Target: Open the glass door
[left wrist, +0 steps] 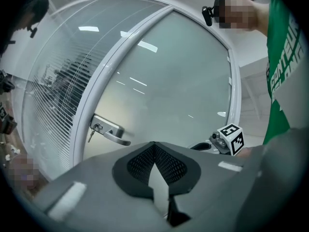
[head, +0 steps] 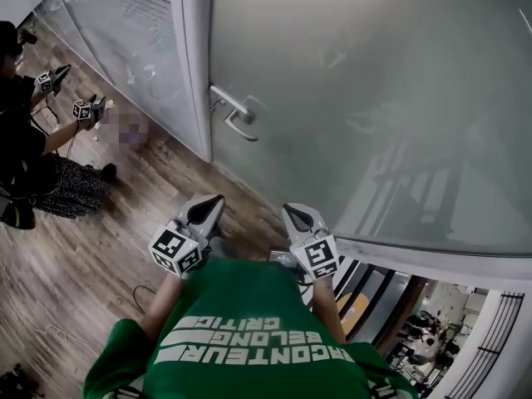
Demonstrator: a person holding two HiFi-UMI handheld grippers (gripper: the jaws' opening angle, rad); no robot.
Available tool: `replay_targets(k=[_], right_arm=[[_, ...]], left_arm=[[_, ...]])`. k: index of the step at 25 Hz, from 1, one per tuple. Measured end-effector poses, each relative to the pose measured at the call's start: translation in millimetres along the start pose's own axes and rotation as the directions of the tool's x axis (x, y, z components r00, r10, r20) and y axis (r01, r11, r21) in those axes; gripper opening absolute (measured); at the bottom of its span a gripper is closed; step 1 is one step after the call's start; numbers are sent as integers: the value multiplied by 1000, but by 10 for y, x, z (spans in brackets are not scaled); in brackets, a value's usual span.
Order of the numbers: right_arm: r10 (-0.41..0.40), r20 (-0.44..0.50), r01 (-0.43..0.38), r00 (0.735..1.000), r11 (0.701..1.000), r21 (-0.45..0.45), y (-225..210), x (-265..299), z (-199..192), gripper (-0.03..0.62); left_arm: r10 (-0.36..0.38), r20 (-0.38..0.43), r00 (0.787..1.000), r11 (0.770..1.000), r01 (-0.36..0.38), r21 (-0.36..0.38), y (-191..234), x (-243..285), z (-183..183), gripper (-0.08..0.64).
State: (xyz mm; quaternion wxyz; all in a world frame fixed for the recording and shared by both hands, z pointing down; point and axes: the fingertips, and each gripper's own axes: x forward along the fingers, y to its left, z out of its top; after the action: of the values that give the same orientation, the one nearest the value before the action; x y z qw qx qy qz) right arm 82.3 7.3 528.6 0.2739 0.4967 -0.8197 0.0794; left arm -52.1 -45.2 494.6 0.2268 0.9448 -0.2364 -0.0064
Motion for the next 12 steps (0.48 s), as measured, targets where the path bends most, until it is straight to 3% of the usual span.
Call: replay_targets(k=[7, 12], right_arm=[[-27, -21, 26, 999, 999, -18, -116, 258, 158, -6], [27, -34, -30, 999, 997, -71, -213, 548, 201, -6]], left_arm=[[13, -5, 1000, 1000, -13, 21, 332, -31, 158, 17], [17, 36, 999, 1000, -17, 0, 448, 74, 226, 17]])
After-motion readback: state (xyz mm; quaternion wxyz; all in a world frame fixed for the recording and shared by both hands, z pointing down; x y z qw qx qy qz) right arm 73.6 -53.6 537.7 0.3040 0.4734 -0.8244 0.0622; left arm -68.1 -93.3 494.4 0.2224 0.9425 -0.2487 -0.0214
